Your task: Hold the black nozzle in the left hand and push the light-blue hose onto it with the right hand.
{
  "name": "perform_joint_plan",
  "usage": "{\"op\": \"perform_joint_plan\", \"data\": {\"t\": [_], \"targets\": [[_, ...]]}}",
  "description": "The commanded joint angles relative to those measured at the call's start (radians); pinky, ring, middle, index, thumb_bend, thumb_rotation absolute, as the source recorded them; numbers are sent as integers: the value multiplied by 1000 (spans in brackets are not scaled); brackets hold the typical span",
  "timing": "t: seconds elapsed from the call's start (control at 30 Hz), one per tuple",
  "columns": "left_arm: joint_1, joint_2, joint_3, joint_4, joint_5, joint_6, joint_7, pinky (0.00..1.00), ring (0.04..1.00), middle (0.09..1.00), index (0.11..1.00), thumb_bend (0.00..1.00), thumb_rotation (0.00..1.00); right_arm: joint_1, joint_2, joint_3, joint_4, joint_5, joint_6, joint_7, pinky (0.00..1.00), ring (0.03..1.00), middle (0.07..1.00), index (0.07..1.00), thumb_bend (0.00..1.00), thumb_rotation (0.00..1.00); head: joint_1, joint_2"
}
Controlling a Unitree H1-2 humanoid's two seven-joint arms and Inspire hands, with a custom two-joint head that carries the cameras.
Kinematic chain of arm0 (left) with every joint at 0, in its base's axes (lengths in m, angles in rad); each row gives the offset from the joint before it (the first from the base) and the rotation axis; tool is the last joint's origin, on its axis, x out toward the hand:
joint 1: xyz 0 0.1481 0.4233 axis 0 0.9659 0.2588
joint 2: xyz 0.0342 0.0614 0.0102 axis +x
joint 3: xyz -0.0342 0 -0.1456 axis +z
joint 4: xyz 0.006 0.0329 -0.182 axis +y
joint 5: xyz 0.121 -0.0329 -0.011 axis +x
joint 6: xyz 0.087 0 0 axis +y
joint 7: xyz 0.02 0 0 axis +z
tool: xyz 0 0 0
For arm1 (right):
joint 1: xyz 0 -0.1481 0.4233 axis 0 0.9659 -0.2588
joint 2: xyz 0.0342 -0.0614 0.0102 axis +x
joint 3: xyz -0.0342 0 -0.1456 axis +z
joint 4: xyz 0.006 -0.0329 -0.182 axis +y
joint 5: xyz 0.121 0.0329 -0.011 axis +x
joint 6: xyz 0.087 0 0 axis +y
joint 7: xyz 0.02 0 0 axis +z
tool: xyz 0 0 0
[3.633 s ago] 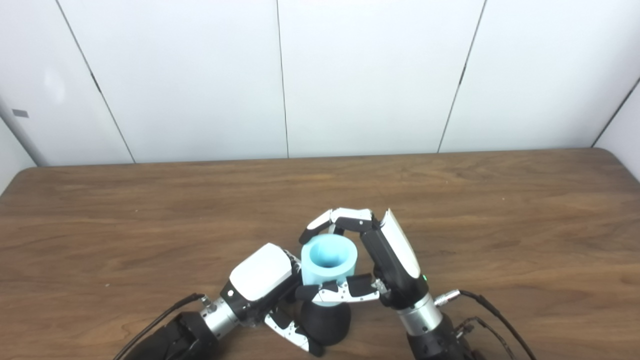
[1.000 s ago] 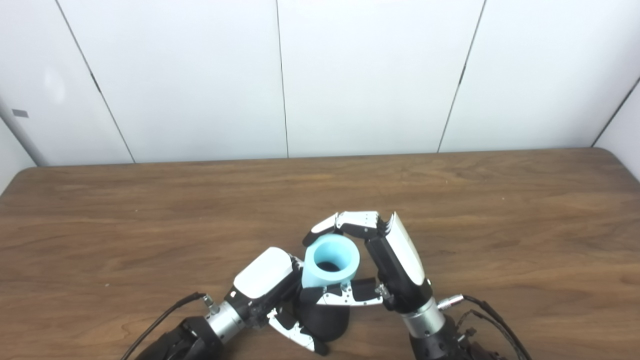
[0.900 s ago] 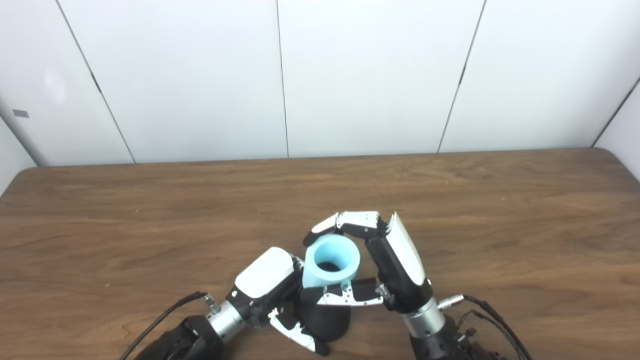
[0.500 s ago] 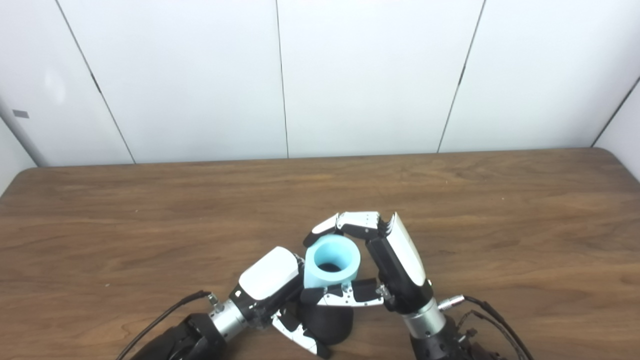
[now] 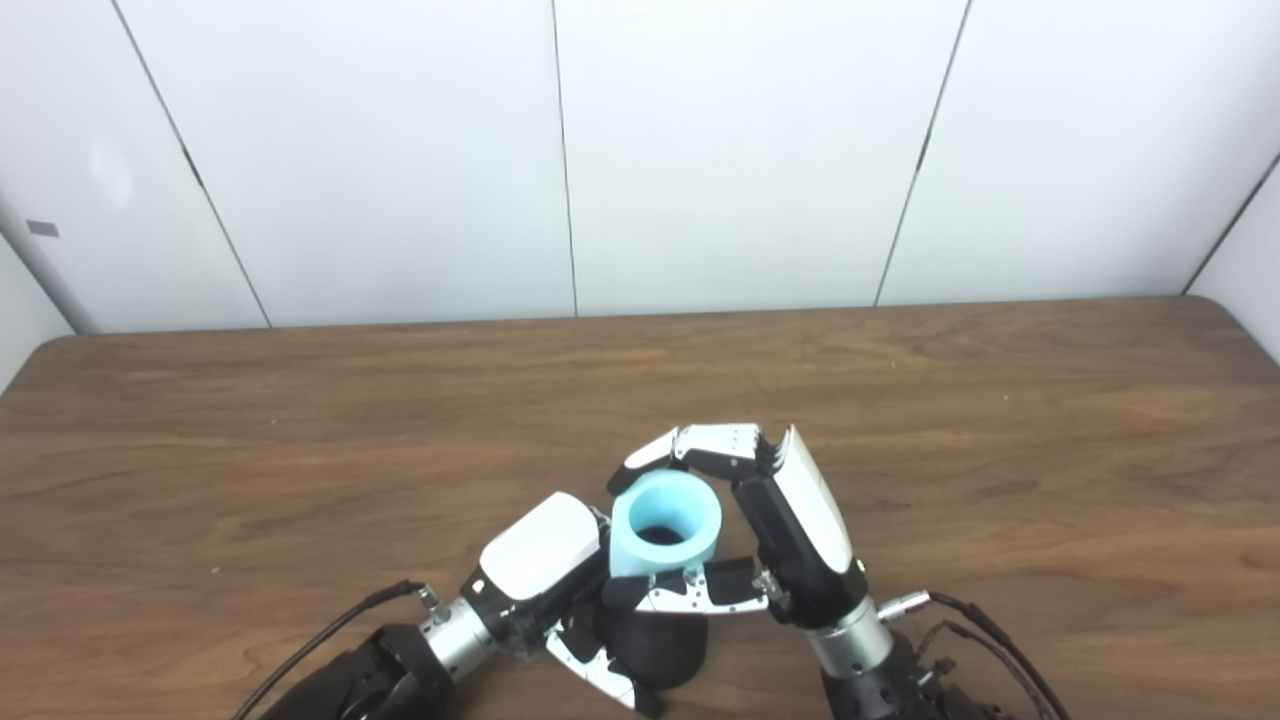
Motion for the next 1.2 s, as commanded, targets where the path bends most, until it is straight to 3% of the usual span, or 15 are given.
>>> {"op": "perform_joint_plan", "data": {"t": [0.0, 0.13, 0.17, 0.27, 0.3, 0.43, 0.87, 1.03, 1.17], "targets": [[91, -17, -43, 90, 38, -12, -39, 251, 314, 420, 522, 516, 0, 5, -12, -2, -6, -16, -13, 48, 254, 338, 470, 502, 524, 0, -6, 4], [89, -20, -34, 95, 43, -12, -39, 248, 309, 415, 521, 515, 0, 19, -17, -17, -20, -8, -13, 74, 261, 345, 475, 494, 525, 0, -7, 4], [88, -20, -33, 97, 47, -12, -38, 219, 276, 449, 498, 520, 0, 24, -17, -21, -24, -5, -13, 81, 269, 369, 499, 510, 516, 0, -7, 4], [86, -20, -33, 97, 55, -13, -28, 202, 260, 400, 512, 514, 0, 32, -24, -30, -33, 1, -13, 92, 282, 387, 514, 518, 512, 0, -5, 6], [87, -21, -32, 97, 56, -13, -26, 195, 252, 443, 495, 519, 0, 34, -26, -33, -35, -1, -13, 94, 284, 389, 515, 518, 511, 0, -5, 8], [86, -21, -30, 96, 53, -13, -26, 195, 255, 401, 513, 514, 0, 39, -35, -36, -40, -5, -13, 98, 290, 392, 516, 516, 512, 0, -5, 8], [92, -17, -17, 74, 49, -12, -43, 207, 267, 399, 519, 513, 0, 24, -84, 20, -27, -204, -13, -24, 292, 391, 510, 532, 511, 0, -6, 20], [96, -21, -9, 74, 52, -13, -57, 204, 263, 397, 517, 513, 0, 25, -82, 14, -30, -239, -13, -8, 287, 389, 507, 540, 510, 0, -7, 22], [98, -24, -3, 73, 54, -12, -67, 215, 276, 402, 520, 514, 0, 31, -71, 0, -56, -229, 3, 49, 285, 386, 505, 545, 509, 0, -7, 22]]}}
